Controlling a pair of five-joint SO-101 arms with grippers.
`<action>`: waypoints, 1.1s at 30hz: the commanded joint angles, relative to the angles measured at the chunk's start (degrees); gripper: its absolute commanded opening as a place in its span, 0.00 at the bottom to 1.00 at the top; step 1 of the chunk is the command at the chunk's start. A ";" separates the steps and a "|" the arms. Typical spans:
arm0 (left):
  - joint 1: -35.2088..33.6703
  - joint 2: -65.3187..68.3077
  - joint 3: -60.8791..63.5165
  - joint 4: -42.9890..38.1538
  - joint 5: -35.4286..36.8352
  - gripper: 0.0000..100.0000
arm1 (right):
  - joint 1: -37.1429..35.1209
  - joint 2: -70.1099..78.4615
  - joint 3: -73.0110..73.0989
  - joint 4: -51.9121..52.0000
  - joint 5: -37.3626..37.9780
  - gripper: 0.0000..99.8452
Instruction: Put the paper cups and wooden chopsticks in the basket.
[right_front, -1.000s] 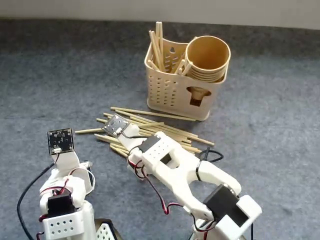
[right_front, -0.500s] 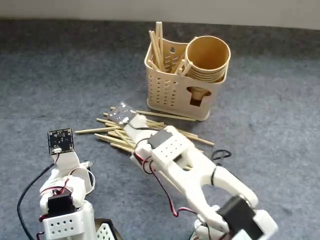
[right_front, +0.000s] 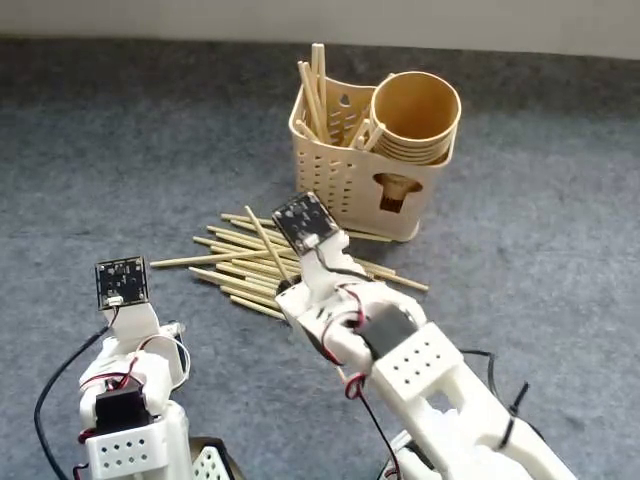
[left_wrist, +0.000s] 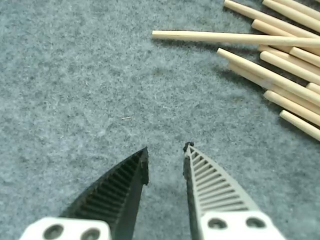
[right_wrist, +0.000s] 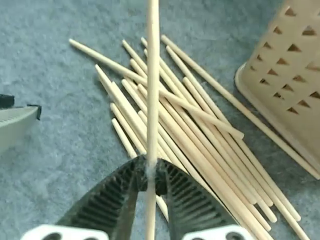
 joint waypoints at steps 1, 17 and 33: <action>-0.31 0.13 1.19 0.18 -0.09 0.13 | 0.84 -9.36 4.18 -7.08 -0.70 0.01; -0.31 0.13 1.19 0.18 -0.09 0.13 | 4.97 -33.19 21.58 -26.24 -0.35 0.01; -0.31 0.13 1.19 0.18 -0.09 0.13 | 10.68 -34.51 12.00 -49.54 -0.18 0.01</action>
